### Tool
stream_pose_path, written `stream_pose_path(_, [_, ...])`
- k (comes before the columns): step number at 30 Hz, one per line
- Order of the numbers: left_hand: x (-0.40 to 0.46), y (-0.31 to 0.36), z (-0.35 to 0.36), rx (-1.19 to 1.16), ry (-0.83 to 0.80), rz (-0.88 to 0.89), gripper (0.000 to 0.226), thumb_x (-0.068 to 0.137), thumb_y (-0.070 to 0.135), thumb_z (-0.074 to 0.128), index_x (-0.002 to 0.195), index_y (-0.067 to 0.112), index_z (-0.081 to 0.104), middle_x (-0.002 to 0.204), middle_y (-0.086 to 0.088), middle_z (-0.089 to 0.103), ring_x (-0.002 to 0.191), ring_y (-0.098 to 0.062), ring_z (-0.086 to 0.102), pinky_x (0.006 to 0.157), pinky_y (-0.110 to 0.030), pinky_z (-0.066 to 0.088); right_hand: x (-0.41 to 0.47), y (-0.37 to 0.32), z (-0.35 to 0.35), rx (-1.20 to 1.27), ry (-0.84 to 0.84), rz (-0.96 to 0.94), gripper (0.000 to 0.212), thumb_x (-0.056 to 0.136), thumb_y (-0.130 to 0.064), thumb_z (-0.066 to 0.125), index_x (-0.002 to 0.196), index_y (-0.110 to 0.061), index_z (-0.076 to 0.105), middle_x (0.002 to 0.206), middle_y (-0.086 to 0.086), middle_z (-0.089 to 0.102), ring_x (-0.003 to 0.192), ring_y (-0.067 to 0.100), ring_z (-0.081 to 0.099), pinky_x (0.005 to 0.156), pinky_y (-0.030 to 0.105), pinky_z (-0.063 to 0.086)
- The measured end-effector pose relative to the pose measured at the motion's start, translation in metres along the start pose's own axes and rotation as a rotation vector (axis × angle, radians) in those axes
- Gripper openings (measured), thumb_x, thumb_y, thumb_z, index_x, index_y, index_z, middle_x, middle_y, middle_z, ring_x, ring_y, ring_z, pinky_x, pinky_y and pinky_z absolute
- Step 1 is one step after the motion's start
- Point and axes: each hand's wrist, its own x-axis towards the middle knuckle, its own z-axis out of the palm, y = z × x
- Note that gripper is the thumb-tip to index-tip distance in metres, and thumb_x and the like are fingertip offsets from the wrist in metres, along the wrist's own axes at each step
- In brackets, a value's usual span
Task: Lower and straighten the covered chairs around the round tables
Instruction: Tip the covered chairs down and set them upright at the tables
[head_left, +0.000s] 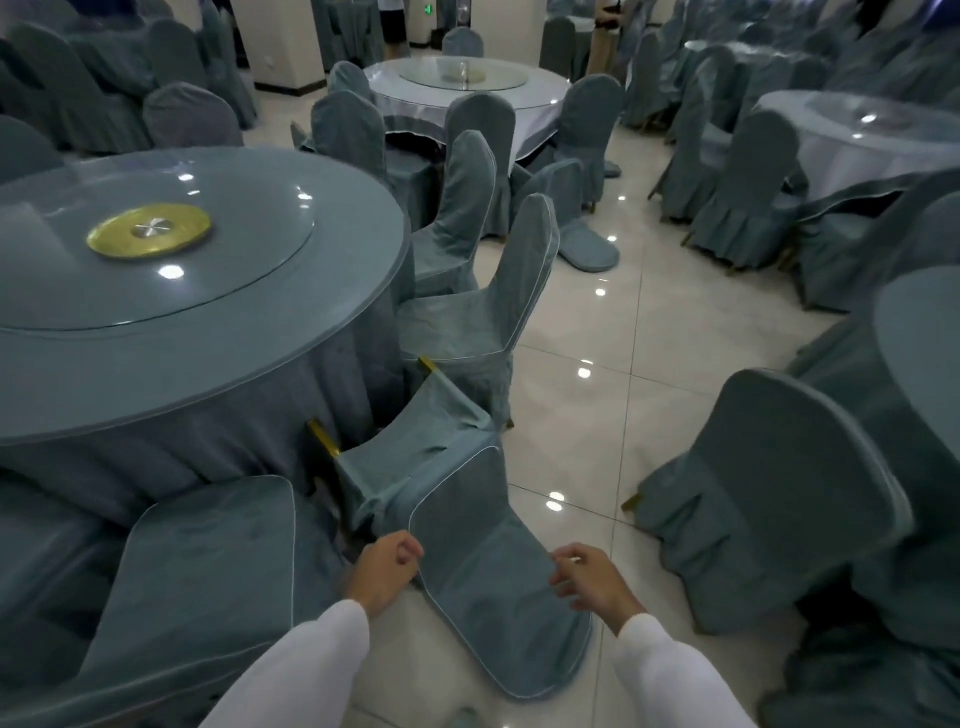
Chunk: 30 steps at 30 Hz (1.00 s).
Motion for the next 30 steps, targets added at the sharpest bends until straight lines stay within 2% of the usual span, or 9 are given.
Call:
stream_pose_path(2, [0.021, 0.005, 0.007, -0.004, 0.0, -0.012, 0.026, 0.083, 0.002, 0.061, 0.08, 0.026, 0.07, 0.075, 0.004, 0.073, 0.076, -0.015, 0.069, 0.07, -0.018, 0.052, 0.017, -0.005, -0.008, -0.024, -0.005, 0.025, 0.017, 0.103, -0.026, 0.052, 0.109, -0.018, 0.066, 0.097, 0.008, 0.074, 0.093, 0.029, 0.072, 0.077, 0.033, 0.058])
stream_pose_path(6, [0.054, 0.017, 0.013, -0.063, -0.019, -0.042, 0.024, 0.081, 0.0, 0.064, 0.082, 0.023, 0.071, 0.075, -0.001, 0.073, 0.075, -0.021, 0.071, 0.077, -0.033, 0.057, 0.052, -0.015, -0.022, -0.075, -0.005, -0.001, 0.016, 0.103, -0.028, 0.053, 0.108, -0.02, 0.067, 0.096, 0.006, 0.074, 0.088, 0.025, 0.073, 0.078, 0.032, 0.06])
stream_pose_path(9, [0.071, 0.028, 0.017, -0.072, -0.017, -0.051, 0.021, 0.082, 0.002, 0.064, 0.086, 0.021, 0.071, 0.077, -0.002, 0.073, 0.073, -0.02, 0.069, 0.072, -0.028, 0.054, 0.079, -0.027, -0.035, -0.088, 0.008, -0.013, 0.014, 0.101, -0.028, 0.056, 0.104, -0.021, 0.069, 0.091, 0.005, 0.076, 0.085, 0.025, 0.074, 0.082, 0.04, 0.063])
stream_pose_path(13, [0.085, 0.041, 0.021, -0.135, 0.025, -0.116, 0.022, 0.084, -0.001, 0.065, 0.081, 0.021, 0.069, 0.073, 0.0, 0.071, 0.065, -0.014, 0.065, 0.07, -0.025, 0.052, 0.108, -0.044, -0.054, -0.174, -0.042, -0.044, 0.013, 0.102, -0.029, 0.055, 0.104, -0.023, 0.067, 0.092, 0.003, 0.075, 0.085, 0.022, 0.073, 0.079, 0.034, 0.062])
stream_pose_path(18, [0.094, 0.057, 0.04, -0.353, 0.13, -0.305, 0.015, 0.084, -0.006, 0.063, 0.086, 0.007, 0.07, 0.064, -0.007, 0.068, 0.047, -0.012, 0.058, 0.05, -0.023, 0.045, 0.147, -0.051, -0.087, -0.314, -0.134, -0.087, 0.014, 0.103, -0.026, 0.05, 0.105, -0.024, 0.065, 0.096, 0.002, 0.073, 0.087, 0.021, 0.071, 0.074, 0.029, 0.059])
stream_pose_path(22, [0.082, 0.059, 0.071, -0.459, 0.187, -0.402, 0.013, 0.084, -0.009, 0.063, 0.088, 0.003, 0.069, 0.068, -0.011, 0.068, 0.055, -0.022, 0.059, 0.051, -0.025, 0.046, 0.171, -0.033, -0.113, -0.437, -0.226, -0.106, 0.013, 0.105, -0.027, 0.049, 0.108, -0.025, 0.062, 0.1, 0.0, 0.07, 0.089, 0.018, 0.069, 0.078, 0.027, 0.058])
stream_pose_path(25, [0.057, 0.063, 0.104, -0.488, 0.267, -0.453, 0.013, 0.086, -0.004, 0.065, 0.088, 0.007, 0.071, 0.066, -0.005, 0.069, 0.052, -0.014, 0.058, 0.046, -0.021, 0.043, 0.185, -0.017, -0.134, -0.498, -0.307, -0.105, 0.014, 0.105, -0.028, 0.051, 0.111, -0.024, 0.062, 0.105, 0.0, 0.069, 0.092, 0.018, 0.068, 0.08, 0.028, 0.059])
stream_pose_path(30, [0.026, 0.077, 0.165, -0.609, 0.346, -0.585, 0.011, 0.095, 0.0, 0.058, 0.095, 0.007, 0.066, 0.084, -0.014, 0.07, 0.068, -0.022, 0.059, 0.059, -0.026, 0.046, 0.202, 0.014, -0.167, -0.585, -0.431, -0.088, 0.018, 0.101, -0.032, 0.053, 0.114, -0.026, 0.064, 0.11, -0.001, 0.07, 0.099, 0.019, 0.068, 0.095, 0.037, 0.059])
